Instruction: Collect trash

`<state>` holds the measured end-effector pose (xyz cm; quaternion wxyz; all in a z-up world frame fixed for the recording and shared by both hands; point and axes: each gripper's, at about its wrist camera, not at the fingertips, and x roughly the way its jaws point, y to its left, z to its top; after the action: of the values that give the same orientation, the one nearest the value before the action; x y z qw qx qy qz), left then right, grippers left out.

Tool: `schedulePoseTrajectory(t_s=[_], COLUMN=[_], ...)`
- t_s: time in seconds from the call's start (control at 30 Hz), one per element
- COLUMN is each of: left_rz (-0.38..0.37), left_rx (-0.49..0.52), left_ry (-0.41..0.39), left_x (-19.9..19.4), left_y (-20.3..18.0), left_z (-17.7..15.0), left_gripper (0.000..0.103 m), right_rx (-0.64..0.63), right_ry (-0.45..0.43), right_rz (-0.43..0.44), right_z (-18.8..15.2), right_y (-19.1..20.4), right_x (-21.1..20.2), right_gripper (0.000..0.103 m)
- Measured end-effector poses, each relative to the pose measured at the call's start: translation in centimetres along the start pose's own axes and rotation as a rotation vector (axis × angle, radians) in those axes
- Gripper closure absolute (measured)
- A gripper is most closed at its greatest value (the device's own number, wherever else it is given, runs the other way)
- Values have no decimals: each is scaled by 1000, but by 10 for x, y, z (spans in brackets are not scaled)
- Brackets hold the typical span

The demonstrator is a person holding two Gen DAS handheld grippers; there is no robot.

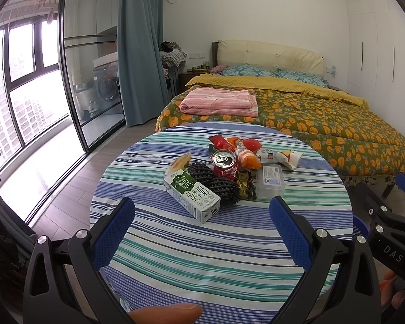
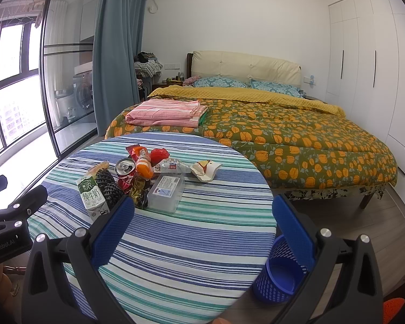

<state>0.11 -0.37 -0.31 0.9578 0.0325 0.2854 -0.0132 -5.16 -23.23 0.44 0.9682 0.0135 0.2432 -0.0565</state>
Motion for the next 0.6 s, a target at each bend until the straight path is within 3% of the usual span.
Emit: schedulePoseTrajectory(t_s=[0.6], left_rz=[2], left_rx=[2], left_ry=[4], left_x=[-1], left_y=[-5], left_z=[-7], left_gripper=[4], right_rx=[0], right_ry=[1], right_rz=[0], right_z=[0], right_y=[0], right_x=[0], right_gripper=[4])
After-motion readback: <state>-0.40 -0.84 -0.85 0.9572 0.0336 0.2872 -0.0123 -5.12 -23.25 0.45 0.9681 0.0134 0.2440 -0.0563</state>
